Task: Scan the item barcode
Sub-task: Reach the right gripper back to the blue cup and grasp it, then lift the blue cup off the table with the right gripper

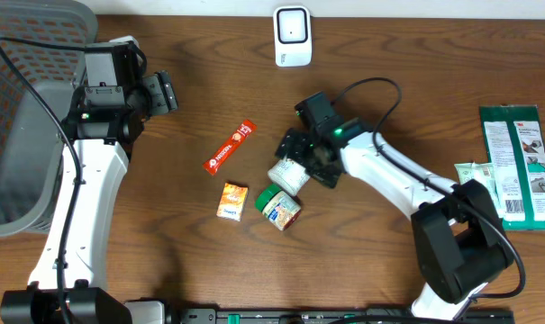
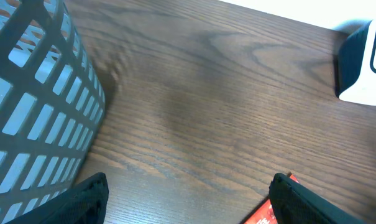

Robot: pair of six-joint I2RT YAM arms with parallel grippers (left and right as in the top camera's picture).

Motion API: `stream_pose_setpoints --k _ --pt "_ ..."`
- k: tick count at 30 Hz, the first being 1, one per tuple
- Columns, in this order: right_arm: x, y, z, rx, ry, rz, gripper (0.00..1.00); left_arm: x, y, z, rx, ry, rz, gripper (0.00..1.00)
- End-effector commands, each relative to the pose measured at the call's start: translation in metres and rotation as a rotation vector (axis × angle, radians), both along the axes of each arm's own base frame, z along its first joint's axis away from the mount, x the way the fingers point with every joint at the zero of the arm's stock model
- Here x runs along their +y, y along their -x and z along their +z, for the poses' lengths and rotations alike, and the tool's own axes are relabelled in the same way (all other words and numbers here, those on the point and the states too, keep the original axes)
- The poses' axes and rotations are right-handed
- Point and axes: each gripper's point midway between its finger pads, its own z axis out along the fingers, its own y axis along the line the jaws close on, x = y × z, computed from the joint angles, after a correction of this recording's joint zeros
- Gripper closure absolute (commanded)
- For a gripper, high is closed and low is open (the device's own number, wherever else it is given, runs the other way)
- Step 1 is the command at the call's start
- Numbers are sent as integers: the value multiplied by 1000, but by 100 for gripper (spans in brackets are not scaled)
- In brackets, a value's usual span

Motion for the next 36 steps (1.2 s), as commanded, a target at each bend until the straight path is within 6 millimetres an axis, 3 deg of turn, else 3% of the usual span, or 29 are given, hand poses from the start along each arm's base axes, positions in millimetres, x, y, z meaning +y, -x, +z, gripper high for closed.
stream_pose_setpoints --k 1,9,18,21,30,34,36 --pt "-19 -12 7 -46 19 47 1 2 -1 -2 6 -8 10 17" --pt "-33 -13 20 -7 -56 97 1 2 -1 -2 6 -8 10 17" --pt "-30 -6 78 -86 38 226 1 2 -1 -2 6 -8 10 17" --pt "-31 19 71 21 58 180 1 2 -1 -2 6 -8 10 17" --pt "-46 96 20 288 241 -71 1 2 -1 -2 6 -8 10 17" --pt "-61 106 18 312 322 -118 1 2 -1 -2 6 -8 10 17" --pt "-65 101 16 279 348 -94 2 2 -1 -2 6 -8 10 17"
